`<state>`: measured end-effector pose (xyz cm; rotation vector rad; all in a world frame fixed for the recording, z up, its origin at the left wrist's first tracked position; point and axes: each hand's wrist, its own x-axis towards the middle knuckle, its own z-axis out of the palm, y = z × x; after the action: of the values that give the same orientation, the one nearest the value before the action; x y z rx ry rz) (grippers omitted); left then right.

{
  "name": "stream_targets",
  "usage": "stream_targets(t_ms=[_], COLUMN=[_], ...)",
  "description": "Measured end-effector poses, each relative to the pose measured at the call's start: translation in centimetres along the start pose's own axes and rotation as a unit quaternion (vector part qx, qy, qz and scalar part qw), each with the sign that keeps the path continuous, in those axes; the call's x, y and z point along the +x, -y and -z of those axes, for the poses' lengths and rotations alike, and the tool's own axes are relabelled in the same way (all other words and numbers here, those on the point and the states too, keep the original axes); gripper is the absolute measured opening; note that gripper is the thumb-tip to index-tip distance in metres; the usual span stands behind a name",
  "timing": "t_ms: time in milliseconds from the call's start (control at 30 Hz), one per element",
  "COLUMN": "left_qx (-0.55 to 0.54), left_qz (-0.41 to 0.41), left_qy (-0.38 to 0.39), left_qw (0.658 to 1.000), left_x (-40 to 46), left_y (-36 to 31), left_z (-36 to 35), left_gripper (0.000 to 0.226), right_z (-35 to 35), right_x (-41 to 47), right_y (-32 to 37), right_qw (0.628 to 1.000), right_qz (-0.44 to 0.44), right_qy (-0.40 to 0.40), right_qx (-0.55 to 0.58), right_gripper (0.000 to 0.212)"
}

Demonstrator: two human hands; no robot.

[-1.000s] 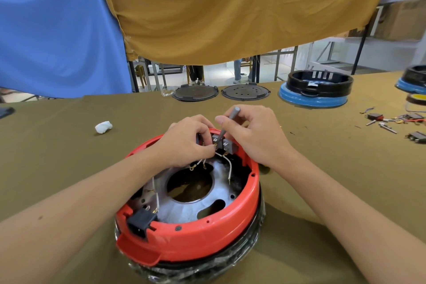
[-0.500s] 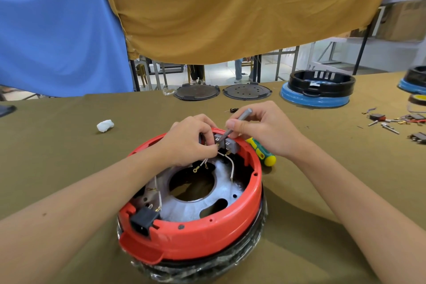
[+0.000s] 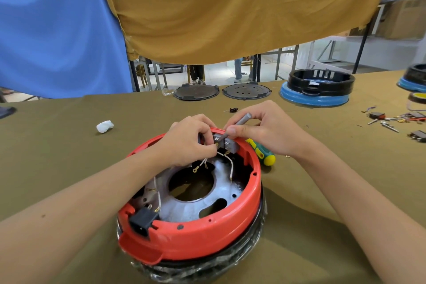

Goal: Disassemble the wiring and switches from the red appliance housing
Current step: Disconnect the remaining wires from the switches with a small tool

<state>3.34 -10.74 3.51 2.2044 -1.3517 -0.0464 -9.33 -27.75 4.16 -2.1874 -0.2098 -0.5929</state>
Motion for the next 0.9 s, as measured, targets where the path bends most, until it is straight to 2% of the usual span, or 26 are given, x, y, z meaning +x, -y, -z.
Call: stream_targets(t_ms=[300, 467, 900], left_qx=[-0.013, -0.014, 0.003], left_qz=[-0.005, -0.003, -0.008], left_qy=[0.007, 0.006, -0.001], left_qw=[1.000, 1.000, 1.000], left_x=[0.11, 0.11, 0.20], left_y=[0.30, 0.28, 0.46], left_z=[-0.05, -0.06, -0.16], left_gripper=[0.017, 0.012, 0.022], right_z=[-0.13, -0.13, -0.55], right_x=[0.23, 0.13, 0.16], right_y=[0.00, 0.34, -0.05], right_qw=[0.998, 0.999, 0.998], right_qz=[-0.054, -0.032, 0.009], right_qy=[-0.020, -0.029, -0.027], right_qx=[0.017, -0.020, -0.052], right_gripper=[0.013, 0.013, 0.011])
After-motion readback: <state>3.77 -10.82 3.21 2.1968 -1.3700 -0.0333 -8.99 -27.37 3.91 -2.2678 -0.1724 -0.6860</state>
